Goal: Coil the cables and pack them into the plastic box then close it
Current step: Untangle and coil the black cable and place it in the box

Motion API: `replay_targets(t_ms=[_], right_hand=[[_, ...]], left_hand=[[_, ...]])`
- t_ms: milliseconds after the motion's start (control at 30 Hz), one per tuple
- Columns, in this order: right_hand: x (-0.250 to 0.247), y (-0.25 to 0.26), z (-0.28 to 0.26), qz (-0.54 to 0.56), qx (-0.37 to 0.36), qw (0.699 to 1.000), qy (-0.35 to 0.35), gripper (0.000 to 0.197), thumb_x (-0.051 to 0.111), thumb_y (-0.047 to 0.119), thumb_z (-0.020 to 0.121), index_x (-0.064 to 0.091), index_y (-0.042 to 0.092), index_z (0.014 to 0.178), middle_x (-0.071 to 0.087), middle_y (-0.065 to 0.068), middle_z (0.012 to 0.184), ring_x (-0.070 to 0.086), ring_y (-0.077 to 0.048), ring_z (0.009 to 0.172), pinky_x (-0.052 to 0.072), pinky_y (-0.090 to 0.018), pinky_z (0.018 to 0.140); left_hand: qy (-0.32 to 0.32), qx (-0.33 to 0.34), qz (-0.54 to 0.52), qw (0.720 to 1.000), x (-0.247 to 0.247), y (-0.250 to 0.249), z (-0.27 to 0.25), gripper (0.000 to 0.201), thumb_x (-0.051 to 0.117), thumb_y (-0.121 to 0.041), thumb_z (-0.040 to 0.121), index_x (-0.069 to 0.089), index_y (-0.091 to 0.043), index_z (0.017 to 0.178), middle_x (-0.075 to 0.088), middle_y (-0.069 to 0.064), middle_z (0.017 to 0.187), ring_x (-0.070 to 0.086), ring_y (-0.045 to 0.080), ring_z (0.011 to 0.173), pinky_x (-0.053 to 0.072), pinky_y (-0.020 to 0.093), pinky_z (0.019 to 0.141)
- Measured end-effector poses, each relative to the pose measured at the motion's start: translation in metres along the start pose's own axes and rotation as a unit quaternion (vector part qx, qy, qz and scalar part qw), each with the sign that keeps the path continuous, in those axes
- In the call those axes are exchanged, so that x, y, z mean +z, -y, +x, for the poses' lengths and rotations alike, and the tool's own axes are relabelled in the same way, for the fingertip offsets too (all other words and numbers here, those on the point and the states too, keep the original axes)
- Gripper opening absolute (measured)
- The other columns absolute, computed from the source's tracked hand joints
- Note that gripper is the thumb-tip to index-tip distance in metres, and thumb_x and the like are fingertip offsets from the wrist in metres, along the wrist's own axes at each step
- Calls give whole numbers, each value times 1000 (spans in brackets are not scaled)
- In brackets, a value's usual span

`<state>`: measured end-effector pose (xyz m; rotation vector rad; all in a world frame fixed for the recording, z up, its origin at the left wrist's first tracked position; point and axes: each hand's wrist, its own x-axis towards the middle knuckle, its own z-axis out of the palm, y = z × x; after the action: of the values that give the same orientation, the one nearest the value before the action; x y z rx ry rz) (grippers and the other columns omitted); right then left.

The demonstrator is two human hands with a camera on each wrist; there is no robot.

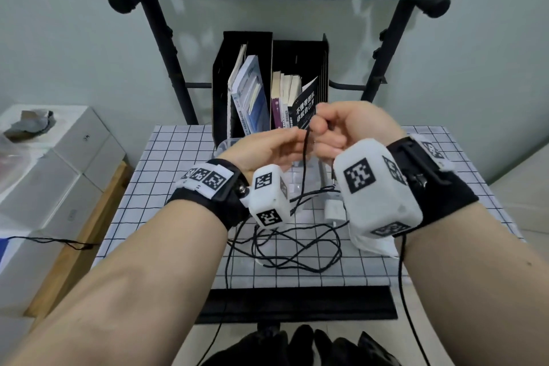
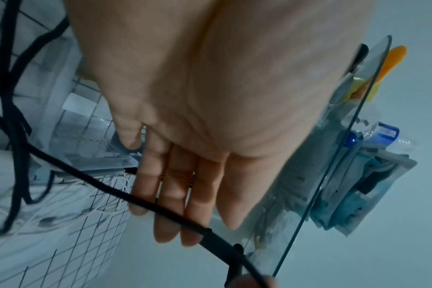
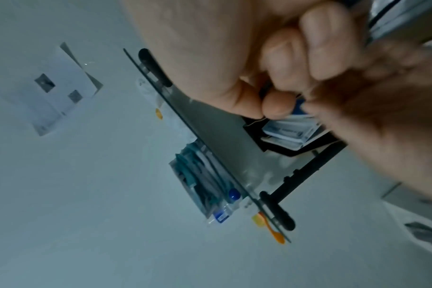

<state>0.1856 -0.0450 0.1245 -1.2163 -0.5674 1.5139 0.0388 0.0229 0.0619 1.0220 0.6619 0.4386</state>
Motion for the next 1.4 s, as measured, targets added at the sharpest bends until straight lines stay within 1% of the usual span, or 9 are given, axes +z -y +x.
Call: replay_targets(t_ms=[133,300,500,633,733,967,1133,1233,1400], right_hand=[[3,18,-8,74,-47,996,29,45,47,15,93,55,11,49,19,-5,70,22,-11,31,26,-19,32],[7,42,-19,121,-130,984,13,56,44,21,98,57,14,44,21,1,64,22,-10,28,20,-16,33],[7,46,-17,128,-166,978,6,60,40,18,97,60,13,40,32,-2,64,26,-11,31,22,-18,36],[1,25,0,61,-136,988,-29,45,44,19,99,76,8,68,50,-3,66,40,-9,39,35,-20,40],[0,15,4,59,-100,992,-39,31,44,22,101,70,6,95,55,0,67,42,-7,50,40,-17,44],[20,-3,4,17,-133,990,-45,17,48,14,100,59,8,90,73,-1,72,62,-8,60,51,-19,58],[31,-13,15,-55,-194,979,-10,15,49,6,98,62,8,94,68,-9,84,63,-14,71,55,-24,75],[28,-16,19,-230,-220,948,-11,15,54,8,95,68,12,94,71,-6,89,66,-15,78,57,-29,79],[33,-15,24,-568,-281,774,-19,22,52,13,94,70,4,87,68,-9,82,61,-20,74,48,-27,66]], left_hand=[[11,7,11,1000,1,1,-7,20,49,-17,97,64,-7,105,66,6,92,66,12,78,46,27,90],[21,-4,78,997,-1,6,-14,19,51,-19,93,67,-12,101,67,2,87,61,15,84,31,38,98],[-16,-5,25,1000,-4,3,-19,18,48,-10,96,65,-8,91,62,0,67,56,11,61,46,24,69],[-60,-11,40,997,-11,2,-19,16,50,-10,95,66,-8,96,56,-3,59,45,8,53,41,20,56],[-76,-24,22,997,-15,2,-17,12,49,-9,96,61,-8,97,56,-4,57,43,4,47,38,16,48],[-78,-32,38,996,-10,-7,-19,25,59,-7,90,59,5,113,61,3,66,45,5,49,39,15,43],[-32,-19,68,997,-2,-19,-24,15,56,5,88,63,5,102,66,7,66,52,9,52,41,19,51],[-10,-4,82,997,-2,-24,-27,21,51,16,85,63,5,98,68,11,77,63,11,64,48,20,58],[41,6,96,995,-1,-33,-26,18,49,14,87,59,-1,85,59,15,81,62,15,68,55,19,62]])
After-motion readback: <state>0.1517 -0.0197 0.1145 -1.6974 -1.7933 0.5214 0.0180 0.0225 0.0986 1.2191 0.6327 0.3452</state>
